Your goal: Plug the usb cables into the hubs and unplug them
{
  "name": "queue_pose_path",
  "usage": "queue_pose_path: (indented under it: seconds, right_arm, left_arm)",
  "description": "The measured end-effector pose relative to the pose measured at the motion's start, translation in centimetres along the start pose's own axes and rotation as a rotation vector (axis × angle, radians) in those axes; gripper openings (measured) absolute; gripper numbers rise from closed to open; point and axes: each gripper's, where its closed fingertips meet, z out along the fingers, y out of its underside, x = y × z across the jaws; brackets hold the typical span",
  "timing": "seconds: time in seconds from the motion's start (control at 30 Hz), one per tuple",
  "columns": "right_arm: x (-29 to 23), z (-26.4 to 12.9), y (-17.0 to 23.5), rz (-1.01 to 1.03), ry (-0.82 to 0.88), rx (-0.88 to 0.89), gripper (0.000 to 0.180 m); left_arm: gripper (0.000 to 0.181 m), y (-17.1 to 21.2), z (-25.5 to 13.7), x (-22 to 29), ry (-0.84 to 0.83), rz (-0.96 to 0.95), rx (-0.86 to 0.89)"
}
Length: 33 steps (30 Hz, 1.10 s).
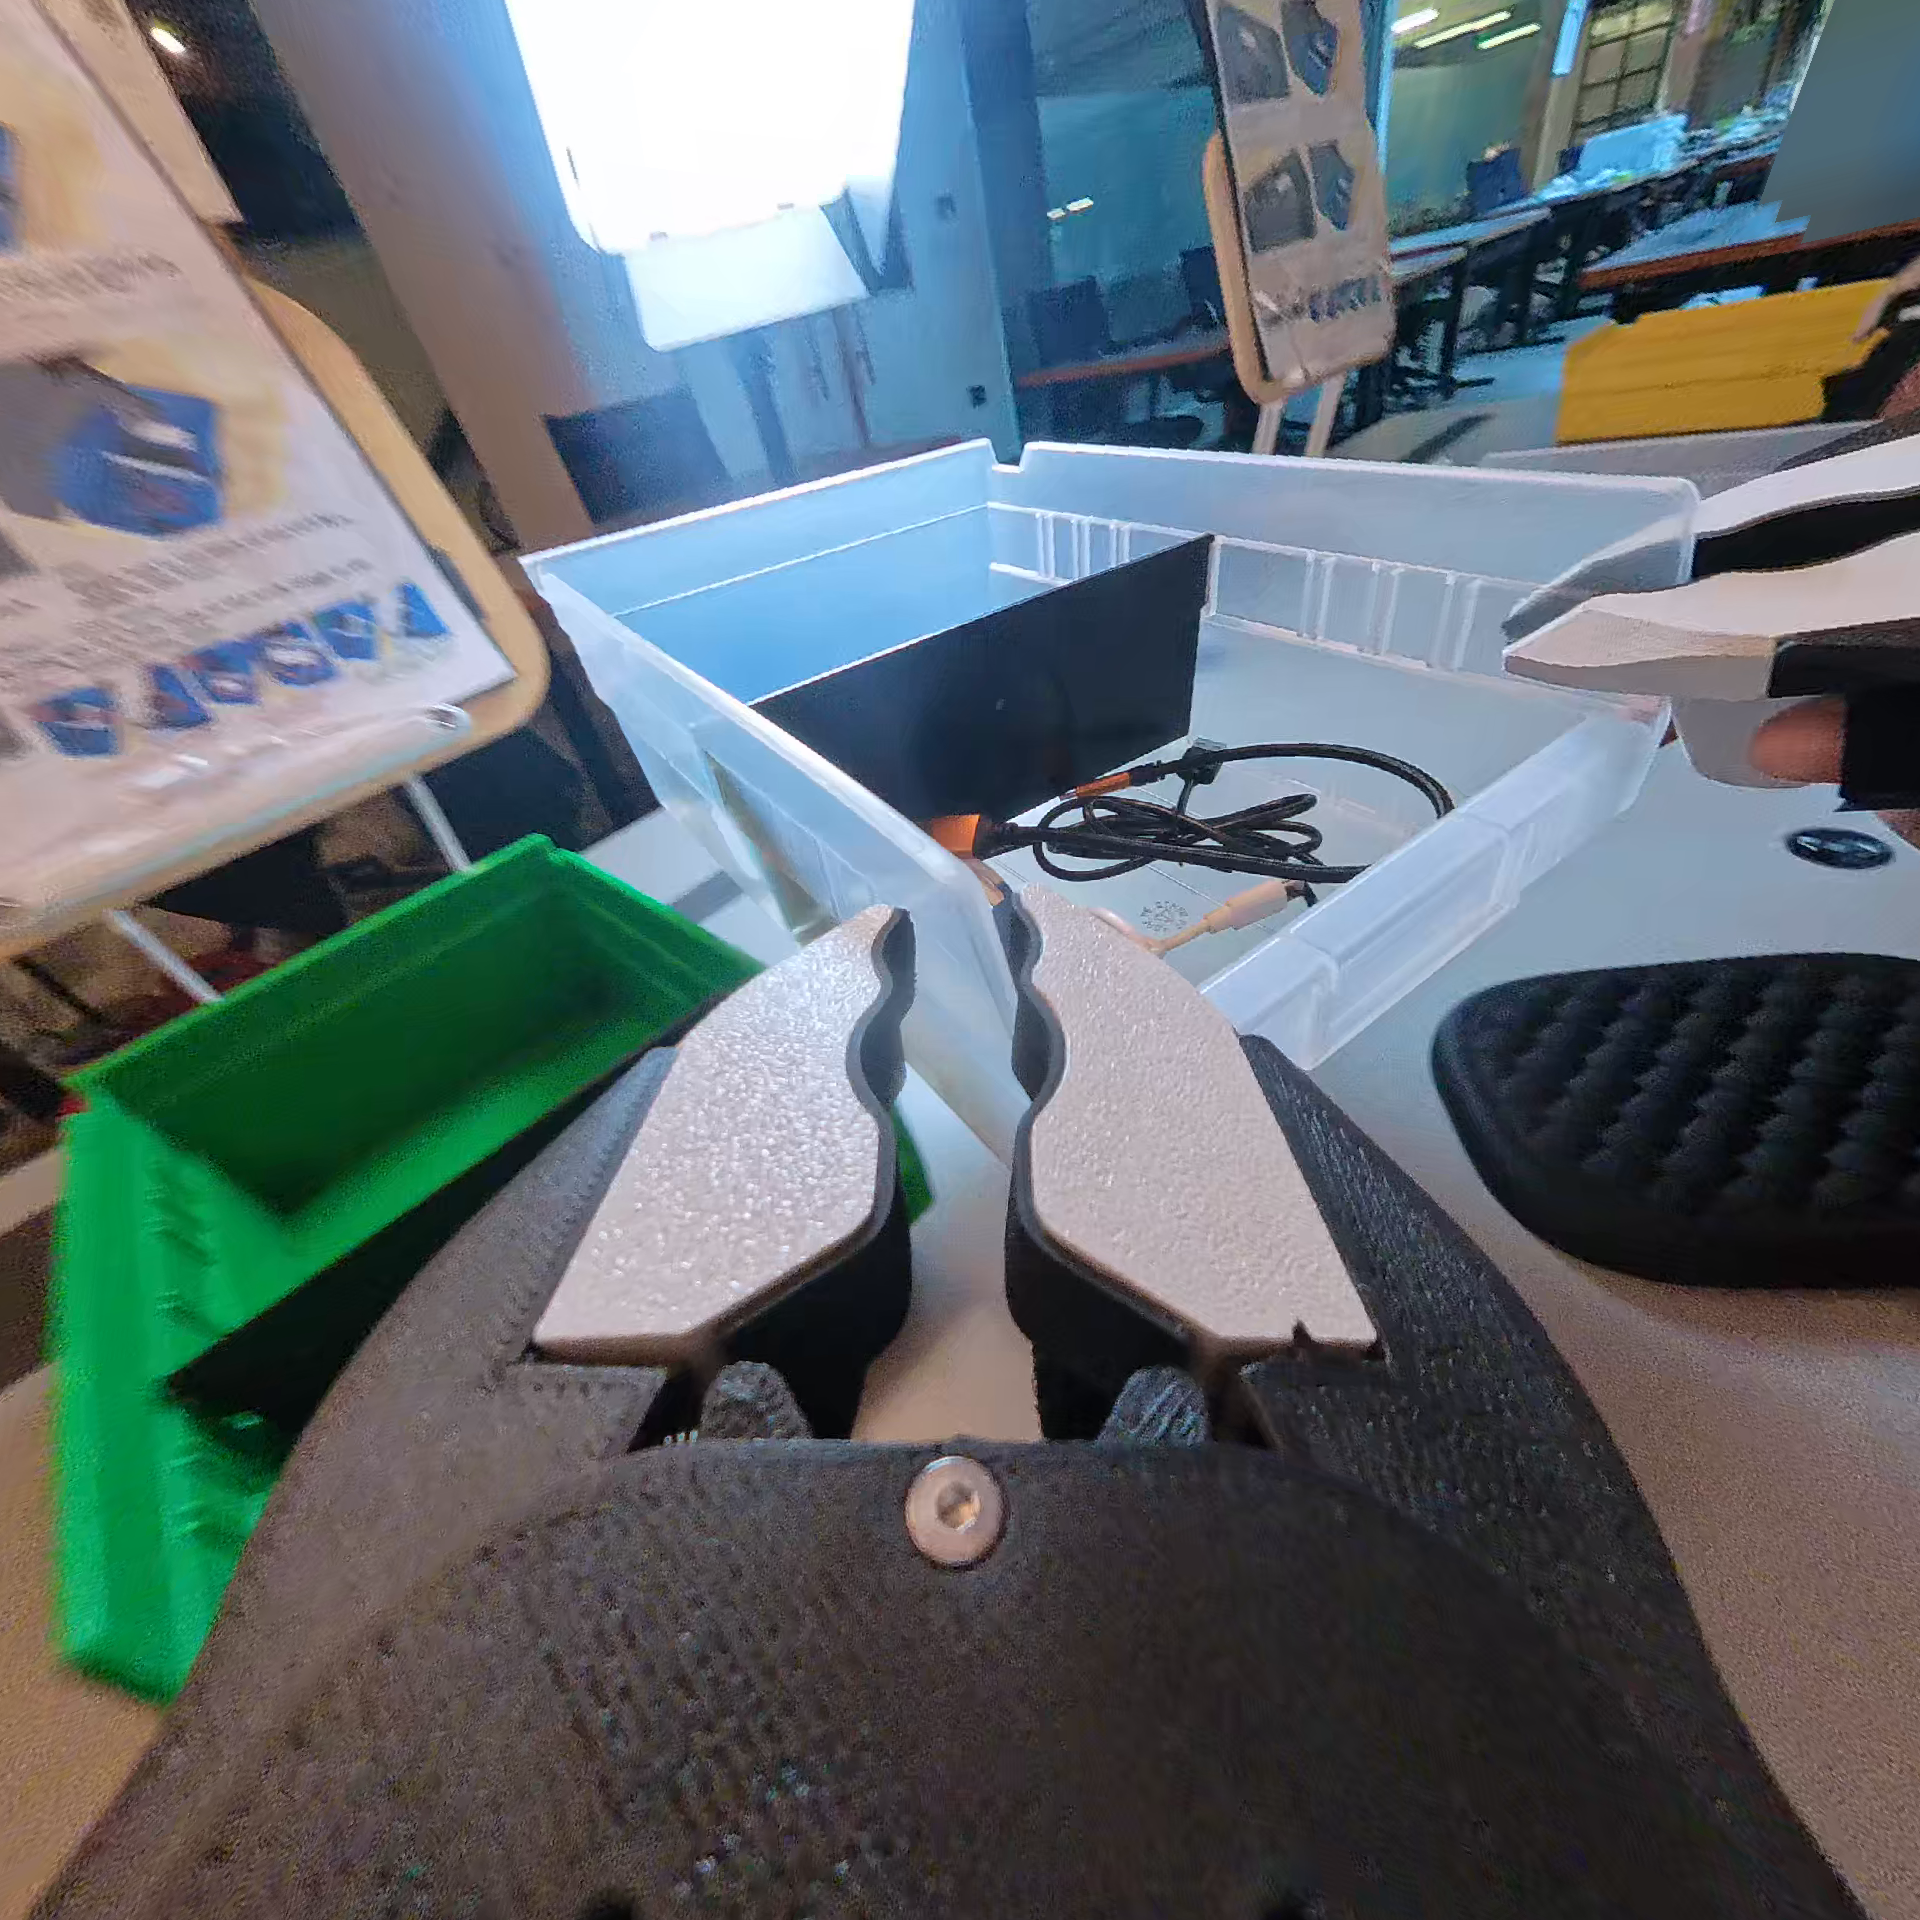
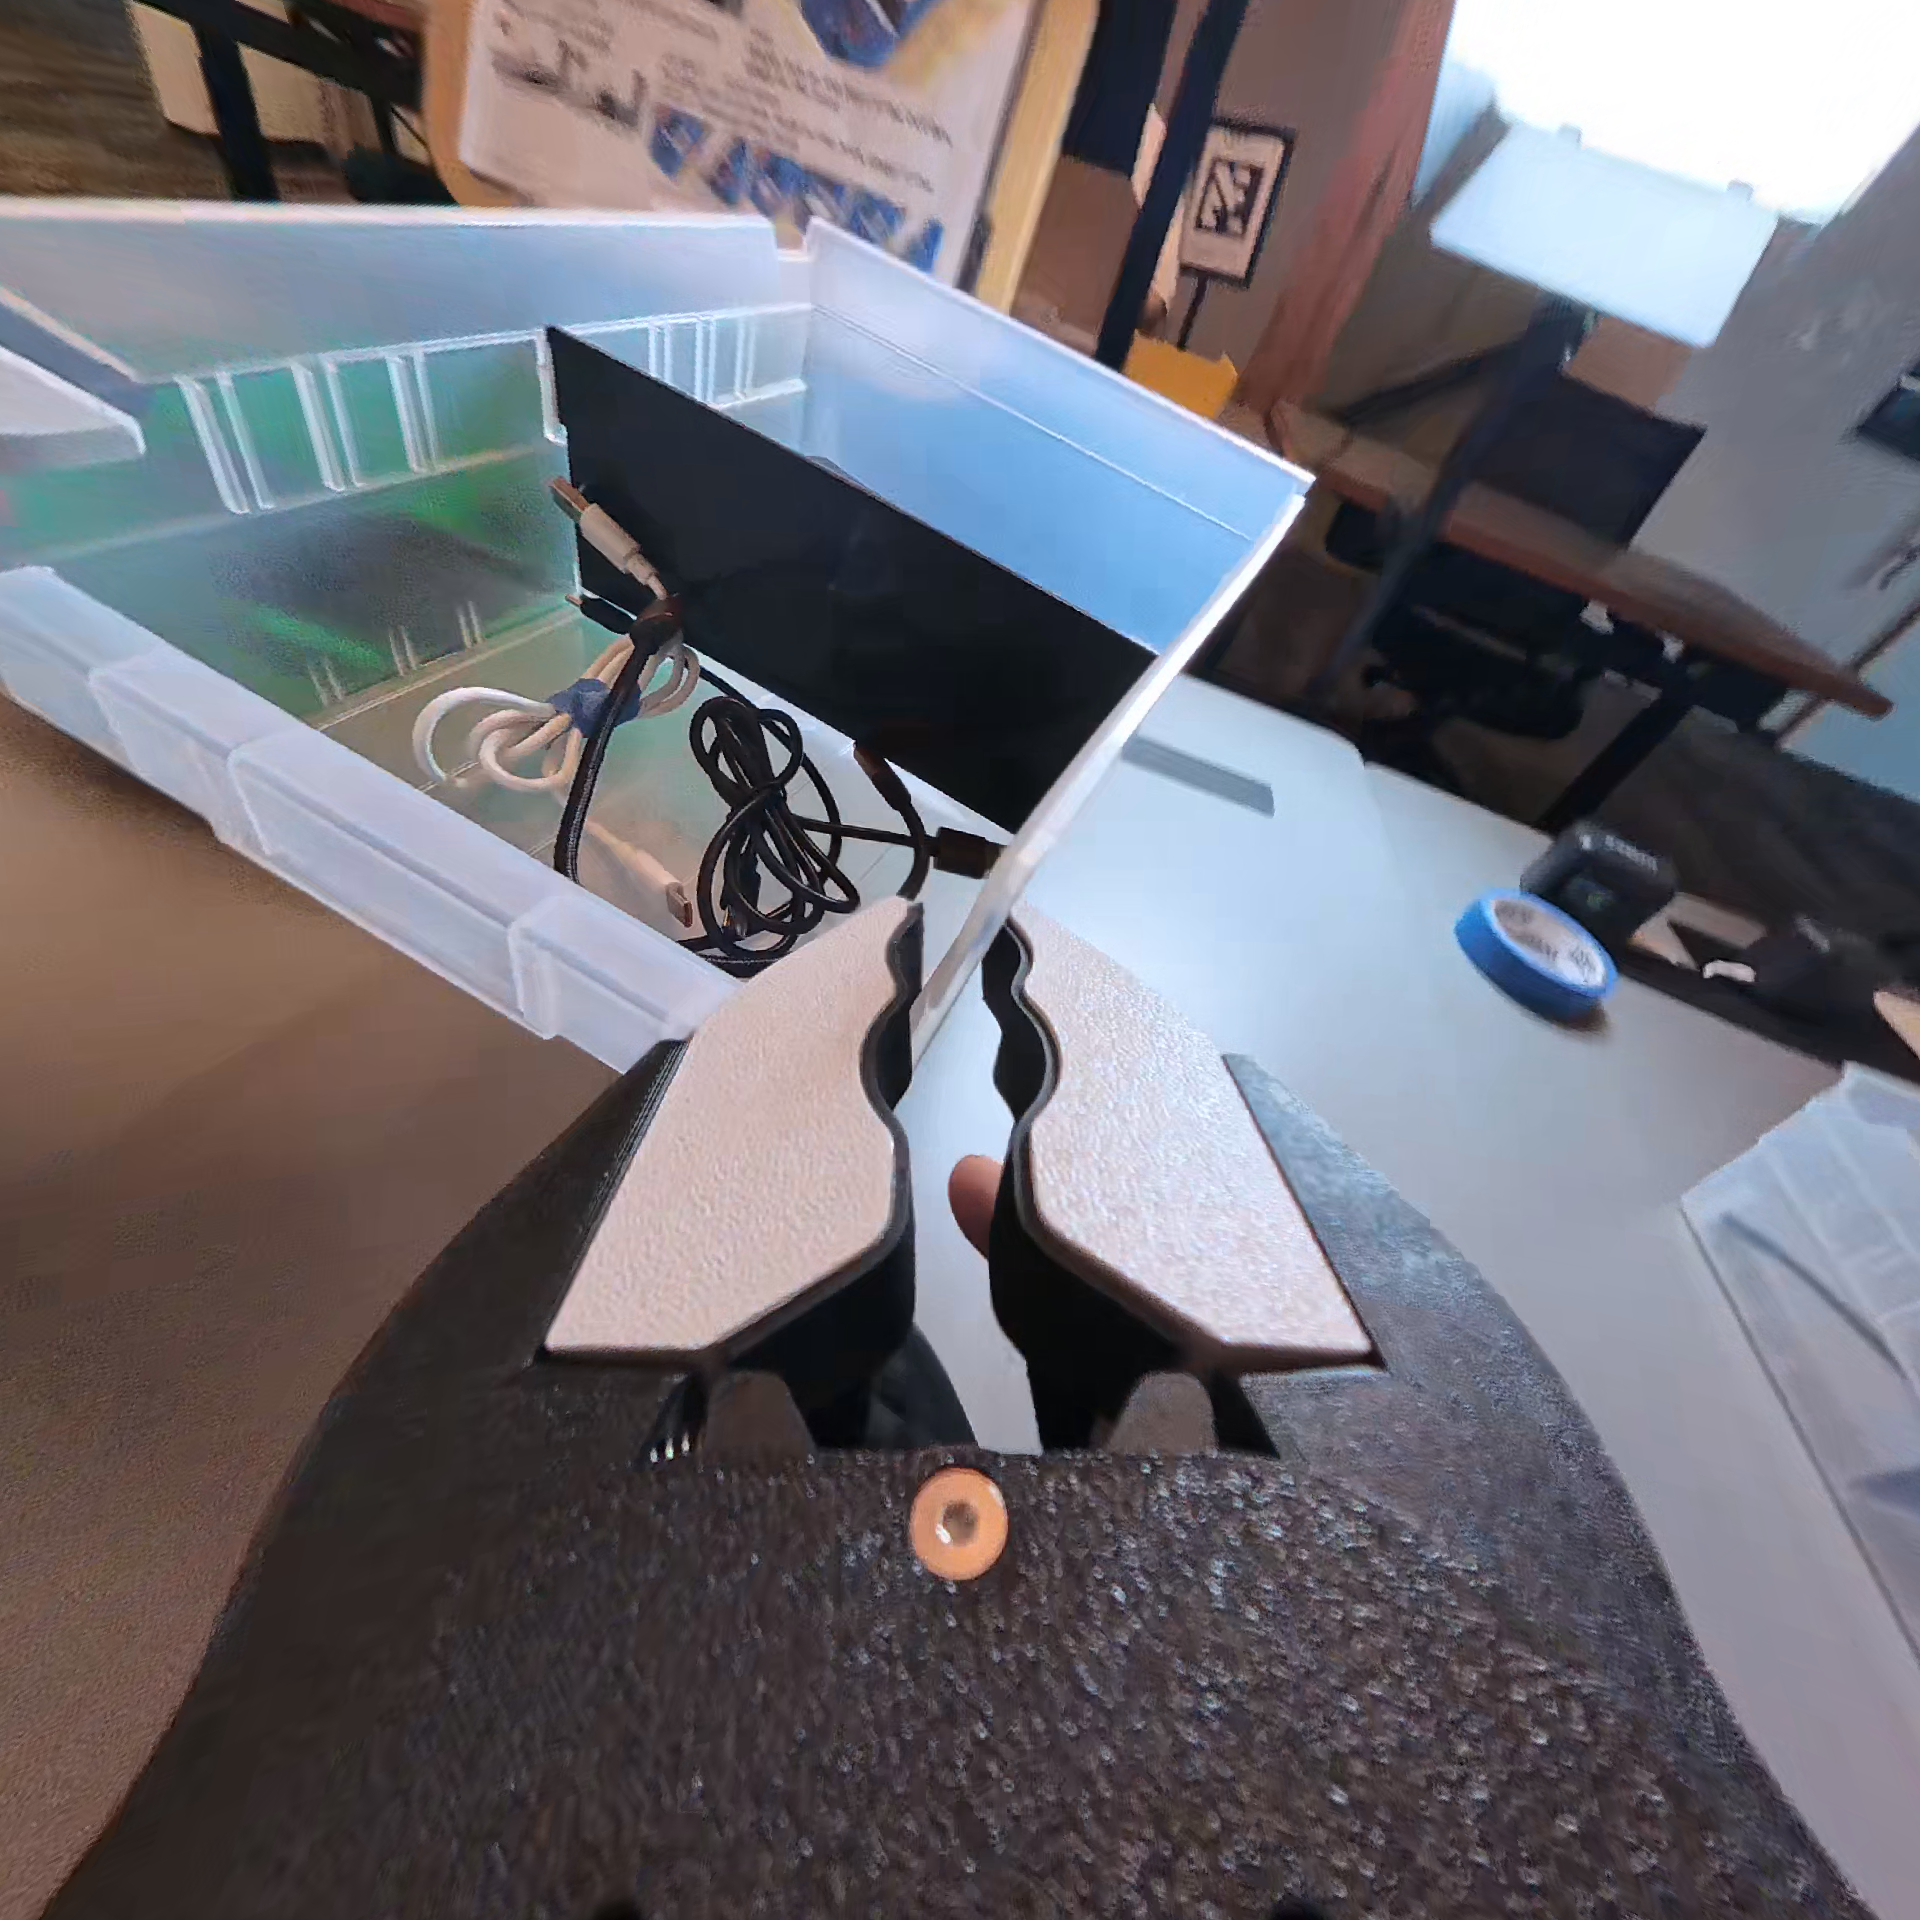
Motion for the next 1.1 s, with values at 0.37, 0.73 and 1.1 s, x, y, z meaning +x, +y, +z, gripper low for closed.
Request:
queue_pose_path:
  seconds: [0.37, 0.73, 1.1]
  right_arm:
    - [-16.0, 6.2, -14.4, -0.096, -0.336, 0.228, 0.013]
    - [-37.5, 16.0, -13.8, -0.083, -0.717, 0.103, 0.013]
    - [-37.7, 18.6, -10.5, -0.276, -0.601, 0.112, 0.021]
  left_arm:
    - [0.015, -3.8, -16.9, -14.5, -0.385, 0.049, 0.020]
    - [0.015, 7.1, -29.9, -25.9, -0.637, -0.025, -0.168]
    - [0.008, 16.2, -26.7, -29.1, -0.717, -0.257, -0.187]
